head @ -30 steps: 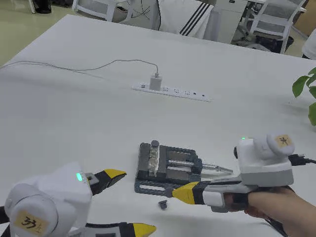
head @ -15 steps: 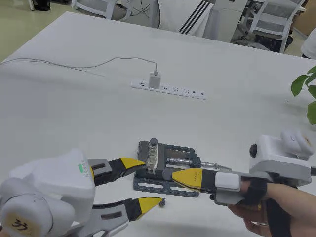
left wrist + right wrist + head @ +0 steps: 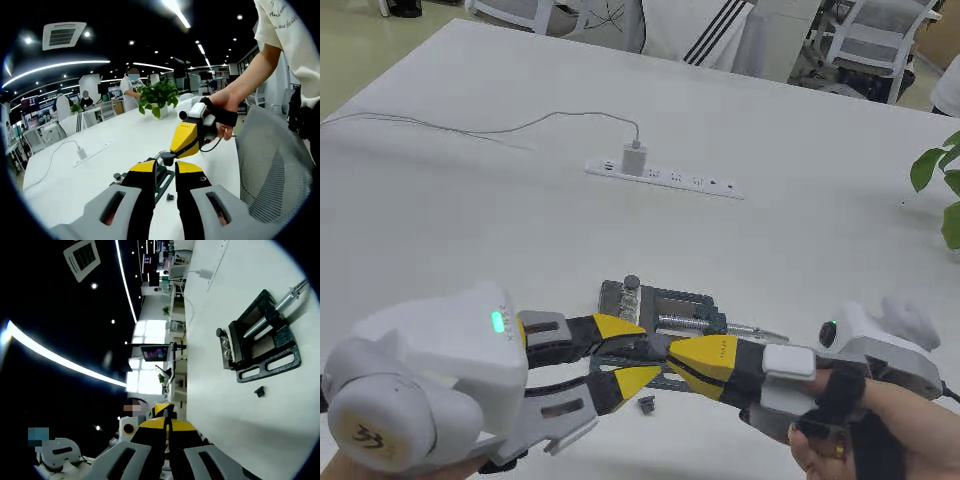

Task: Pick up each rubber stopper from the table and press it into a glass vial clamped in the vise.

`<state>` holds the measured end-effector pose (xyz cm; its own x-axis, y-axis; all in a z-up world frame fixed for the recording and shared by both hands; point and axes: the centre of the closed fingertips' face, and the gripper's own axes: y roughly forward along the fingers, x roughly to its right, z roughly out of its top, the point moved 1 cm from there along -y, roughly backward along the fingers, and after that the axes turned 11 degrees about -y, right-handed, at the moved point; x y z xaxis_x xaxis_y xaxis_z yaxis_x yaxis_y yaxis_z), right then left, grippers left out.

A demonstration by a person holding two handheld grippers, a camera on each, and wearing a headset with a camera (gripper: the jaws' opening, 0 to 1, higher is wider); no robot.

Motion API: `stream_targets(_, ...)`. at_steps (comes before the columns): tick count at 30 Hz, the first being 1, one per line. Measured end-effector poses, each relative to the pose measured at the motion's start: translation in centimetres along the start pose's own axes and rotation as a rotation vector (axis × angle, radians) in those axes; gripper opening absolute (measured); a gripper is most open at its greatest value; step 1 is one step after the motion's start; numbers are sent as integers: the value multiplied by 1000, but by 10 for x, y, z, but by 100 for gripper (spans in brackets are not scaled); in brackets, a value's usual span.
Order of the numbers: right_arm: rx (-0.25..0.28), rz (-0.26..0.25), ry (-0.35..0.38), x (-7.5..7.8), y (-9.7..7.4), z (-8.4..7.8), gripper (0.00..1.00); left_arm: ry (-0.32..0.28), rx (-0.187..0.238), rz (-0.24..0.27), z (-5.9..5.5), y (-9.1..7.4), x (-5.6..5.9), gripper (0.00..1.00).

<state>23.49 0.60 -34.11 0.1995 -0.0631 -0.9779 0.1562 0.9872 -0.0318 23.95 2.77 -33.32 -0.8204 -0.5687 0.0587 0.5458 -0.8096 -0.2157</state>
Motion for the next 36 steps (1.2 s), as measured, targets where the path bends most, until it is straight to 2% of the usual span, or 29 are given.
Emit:
stream_targets(4,20,4,29,1,0,0,0,-2,-10,-13,-2,1,2,7)
stream_targets(16,12,11,37,1,-2,-5,0,-48,-22,-36,-4,1,6,4)
stream_targets(25,11,6,-7,2,-4,-6,0,-95,-30,-47,-7,1,7,4)
stream_targets(28,6,-4,-68,2,-3,-7,0,-100,-37,-45,-8,1,7,4)
stream_targets(29,-7,-8,-127,3,-3,-8,0,-103,-38,-41,-9,1,6,4)
stream_targets(31,-17,-30,-182,5,-4,-8,0,-108,-44,-40,-11,0,6,4)
stream_targets(32,-16,-32,-204,3,-4,-7,4,-108,-49,-38,-13,-1,5,4)
stream_targets(33,-14,-39,-224,4,-4,-5,13,-108,-54,-37,-14,-1,5,4)
stream_targets(35,-25,-88,-335,8,-4,-1,28,-113,-63,-38,-17,-2,5,4)
stream_targets(36,-51,-109,-378,10,-4,-3,35,-111,-69,-38,-19,-2,5,4)
